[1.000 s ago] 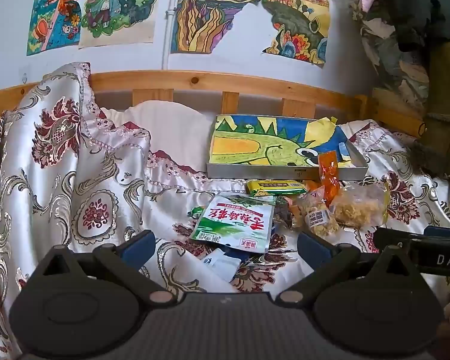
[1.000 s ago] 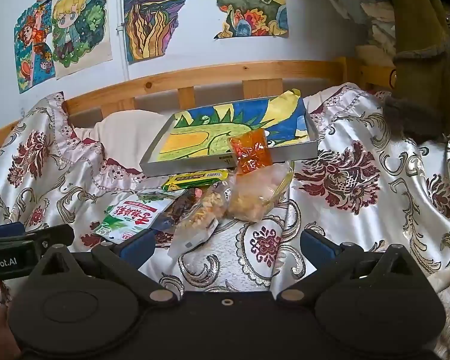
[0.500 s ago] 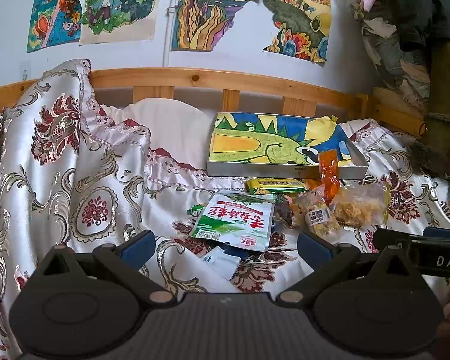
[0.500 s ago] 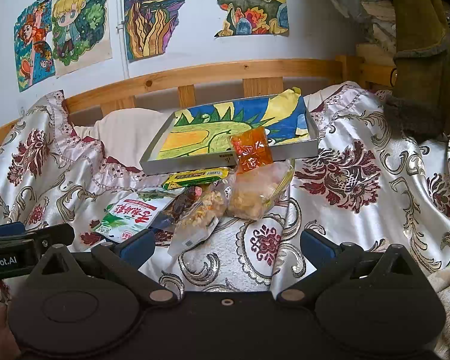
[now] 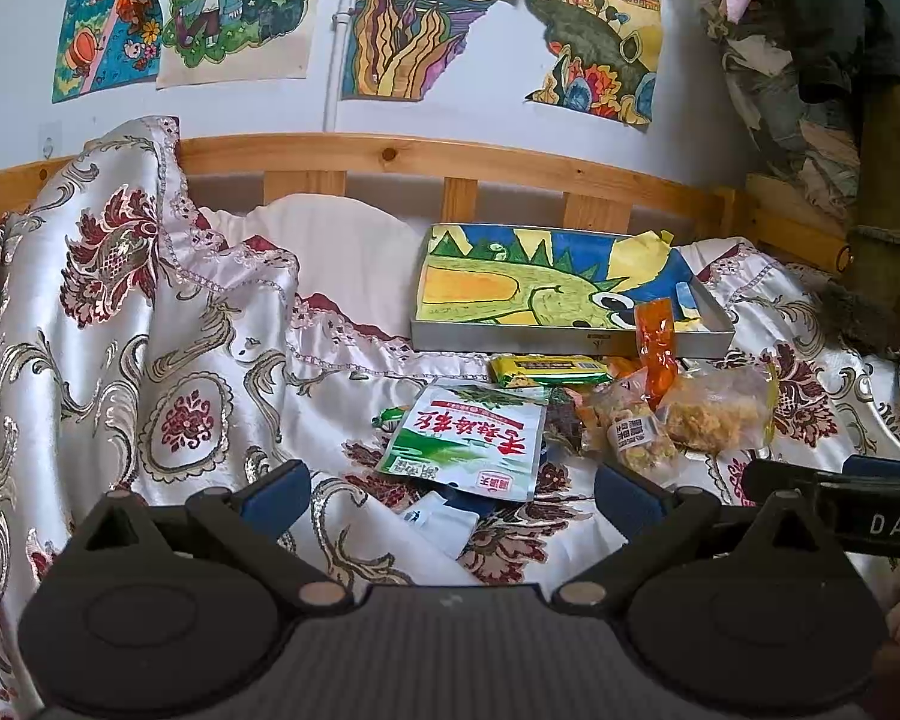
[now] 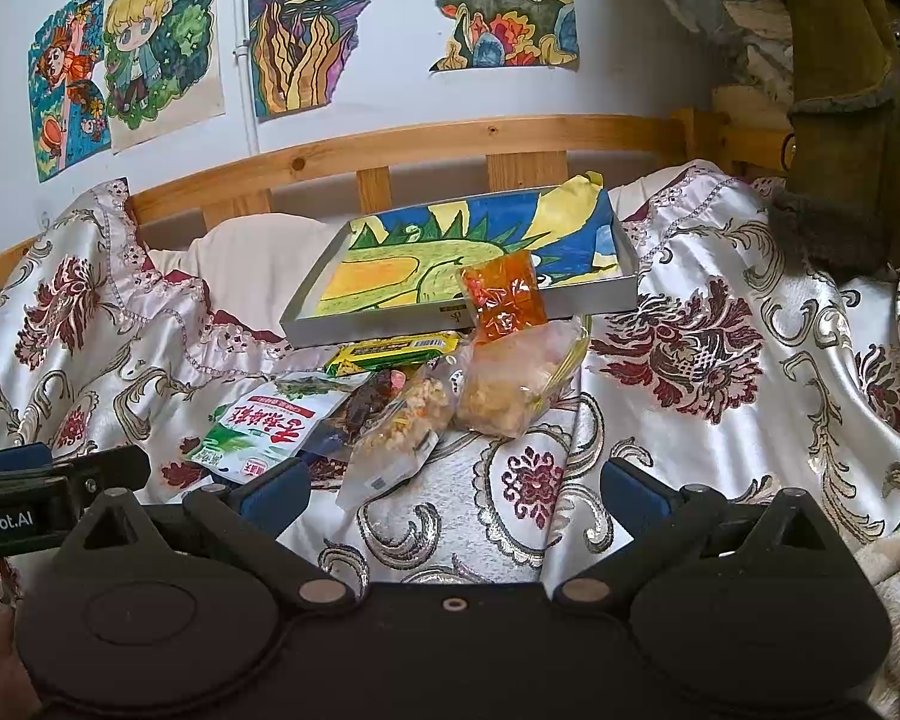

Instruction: Organize snacks

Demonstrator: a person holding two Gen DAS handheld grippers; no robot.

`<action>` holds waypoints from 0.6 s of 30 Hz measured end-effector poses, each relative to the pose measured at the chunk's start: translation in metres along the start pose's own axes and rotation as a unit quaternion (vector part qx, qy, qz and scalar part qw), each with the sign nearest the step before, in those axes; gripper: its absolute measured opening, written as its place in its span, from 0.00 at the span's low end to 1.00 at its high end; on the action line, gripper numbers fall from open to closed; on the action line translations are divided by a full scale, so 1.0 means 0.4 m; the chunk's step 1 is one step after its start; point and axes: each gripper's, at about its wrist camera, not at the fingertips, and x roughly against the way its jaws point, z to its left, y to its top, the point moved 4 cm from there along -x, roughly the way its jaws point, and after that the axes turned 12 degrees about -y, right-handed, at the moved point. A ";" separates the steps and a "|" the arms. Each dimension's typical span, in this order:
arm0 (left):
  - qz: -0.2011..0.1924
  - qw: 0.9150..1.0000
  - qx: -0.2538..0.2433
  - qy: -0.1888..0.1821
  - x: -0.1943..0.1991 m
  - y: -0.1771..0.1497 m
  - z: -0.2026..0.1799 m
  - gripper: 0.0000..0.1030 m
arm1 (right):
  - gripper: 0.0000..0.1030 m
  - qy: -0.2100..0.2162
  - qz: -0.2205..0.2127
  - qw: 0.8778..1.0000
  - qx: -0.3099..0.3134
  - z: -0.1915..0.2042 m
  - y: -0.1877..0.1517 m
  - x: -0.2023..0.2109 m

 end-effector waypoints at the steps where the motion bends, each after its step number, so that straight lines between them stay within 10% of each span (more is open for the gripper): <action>1: 0.000 1.000 0.000 0.000 0.000 0.000 0.000 1.00 | 0.99 0.000 0.000 1.000 0.000 0.000 0.000 0.000; 18: 0.001 1.000 0.002 0.000 -0.003 -0.007 -0.003 1.00 | 0.99 0.001 0.002 1.000 0.000 -0.001 -0.003 -0.003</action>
